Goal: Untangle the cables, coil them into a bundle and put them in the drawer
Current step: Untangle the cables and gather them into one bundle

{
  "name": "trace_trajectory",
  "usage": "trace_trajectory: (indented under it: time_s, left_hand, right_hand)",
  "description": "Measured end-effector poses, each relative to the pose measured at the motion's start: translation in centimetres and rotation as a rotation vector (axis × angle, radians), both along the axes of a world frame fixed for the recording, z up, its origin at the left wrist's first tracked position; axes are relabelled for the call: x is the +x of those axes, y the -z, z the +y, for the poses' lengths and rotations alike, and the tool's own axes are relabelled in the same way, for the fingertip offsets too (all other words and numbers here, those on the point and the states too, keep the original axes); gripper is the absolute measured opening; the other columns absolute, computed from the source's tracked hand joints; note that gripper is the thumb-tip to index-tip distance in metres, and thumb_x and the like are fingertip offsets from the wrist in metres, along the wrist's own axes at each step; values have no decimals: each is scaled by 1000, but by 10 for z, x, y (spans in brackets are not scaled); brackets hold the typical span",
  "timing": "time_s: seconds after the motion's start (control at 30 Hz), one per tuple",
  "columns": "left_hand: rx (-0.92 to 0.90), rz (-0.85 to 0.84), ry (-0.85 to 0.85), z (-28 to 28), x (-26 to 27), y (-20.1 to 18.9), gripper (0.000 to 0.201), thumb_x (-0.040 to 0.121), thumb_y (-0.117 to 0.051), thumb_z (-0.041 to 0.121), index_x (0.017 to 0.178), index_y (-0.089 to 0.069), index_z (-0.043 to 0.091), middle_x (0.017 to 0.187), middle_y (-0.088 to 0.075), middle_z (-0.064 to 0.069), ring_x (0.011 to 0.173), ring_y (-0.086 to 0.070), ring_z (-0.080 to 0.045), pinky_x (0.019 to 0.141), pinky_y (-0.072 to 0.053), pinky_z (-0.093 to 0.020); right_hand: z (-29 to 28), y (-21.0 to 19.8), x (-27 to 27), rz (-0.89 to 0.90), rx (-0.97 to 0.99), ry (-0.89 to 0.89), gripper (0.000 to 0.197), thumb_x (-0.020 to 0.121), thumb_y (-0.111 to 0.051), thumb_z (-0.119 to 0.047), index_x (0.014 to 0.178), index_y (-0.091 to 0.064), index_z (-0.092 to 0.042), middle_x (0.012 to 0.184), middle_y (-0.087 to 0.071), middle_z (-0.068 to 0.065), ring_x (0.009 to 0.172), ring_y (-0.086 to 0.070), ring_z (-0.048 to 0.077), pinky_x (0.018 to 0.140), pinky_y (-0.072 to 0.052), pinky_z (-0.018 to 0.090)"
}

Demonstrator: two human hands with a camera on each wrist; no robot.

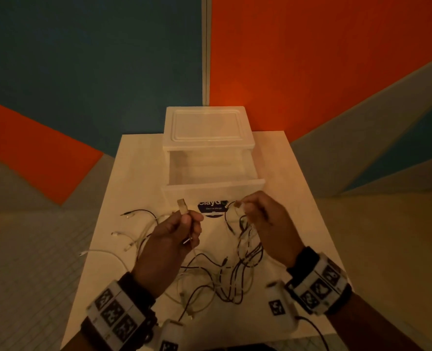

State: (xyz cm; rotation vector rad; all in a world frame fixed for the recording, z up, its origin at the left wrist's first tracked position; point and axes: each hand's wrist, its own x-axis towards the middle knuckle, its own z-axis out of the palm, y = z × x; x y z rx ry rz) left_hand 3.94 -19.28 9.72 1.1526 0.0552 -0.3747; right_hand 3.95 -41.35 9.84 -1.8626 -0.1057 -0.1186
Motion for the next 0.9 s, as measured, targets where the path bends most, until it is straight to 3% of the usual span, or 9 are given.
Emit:
trace_trajectory:
  time_s: [0.1, 0.2, 0.33, 0.4, 0.53, 0.67, 0.73, 0.83, 0.9]
  left_hand:
    - [15, 15, -45, -6, 2, 1, 30, 95, -46, 21, 110, -66, 4, 94, -66, -9, 87, -60, -18, 79, -50, -27]
    - [-17, 38, -80, -13, 4, -2, 30, 97, -46, 18, 114, -65, 1, 108, -71, -12, 104, -66, -23, 85, -54, -29]
    - [-65, 54, -62, -21, 2, -6, 30, 98, -46, 14, 117, -63, -1, 119, -67, -19, 113, -62, -28, 92, -53, -34]
    - [-67, 44, -46, -24, 0, -7, 29, 99, -45, 13, 117, -64, 0, 118, -68, -16, 113, -63, -25, 94, -52, -35]
    - [-41, 1, -7, -24, -2, -9, 31, 101, -42, 14, 121, -63, 3, 120, -68, -10, 116, -61, -21, 99, -47, -41]
    - [-2, -50, 44, -16, -3, -8, 34, 101, -41, 17, 125, -61, 2, 126, -65, -8, 121, -57, -22, 98, -48, -42]
    - [30, -65, 68, -13, -3, -7, 34, 100, -42, 18, 125, -61, 3, 127, -65, -3, 122, -57, -20, 99, -47, -43]
    - [70, -100, 116, -11, -3, -7, 35, 100, -41, 18, 124, -61, 3, 130, -63, -3, 123, -56, -19, 102, -45, -44]
    - [78, -137, 136, -11, -2, -7, 36, 101, -39, 17, 124, -61, 1, 132, -62, -7, 125, -54, -21, 101, -46, -41]
  right_hand:
    - [22, -2, 1, 43, 64, -87, 18, 100, -46, -8, 101, -62, -17, 76, -62, -4, 65, -53, 6, 64, -43, 21]
    - [40, -8, 0, 90, 251, -57, 17, 95, -52, 4, 97, -62, -9, 80, -71, 9, 65, -65, 17, 64, -52, 26]
    - [54, -13, 2, 81, 378, 49, 6, 88, -64, 2, 92, -64, -2, 85, -73, 19, 74, -72, 30, 67, -59, 35]
    - [60, -13, 1, 55, 321, 74, 8, 85, -68, -1, 89, -65, -6, 86, -73, 16, 78, -71, 28, 69, -58, 38]
    - [65, -10, 1, 70, 309, 100, 11, 81, -73, -2, 86, -66, -8, 77, -73, -1, 72, -69, 16, 63, -53, 24]
    - [65, -9, 1, 176, 444, 126, 16, 77, -75, 2, 86, -63, 6, 90, -75, 10, 78, -72, 26, 66, -56, 31]
    - [64, -10, 2, 235, 483, 122, 20, 75, -76, 3, 85, -61, 12, 96, -74, 15, 78, -71, 24, 66, -57, 30]
    - [61, -13, 2, 305, 501, 116, 18, 75, -77, 1, 82, -62, 9, 95, -74, 14, 74, -69, 24, 68, -57, 33]
    - [60, -14, 2, 351, 525, 106, 16, 75, -76, 0, 79, -63, 5, 91, -75, 9, 71, -70, 19, 64, -57, 29]
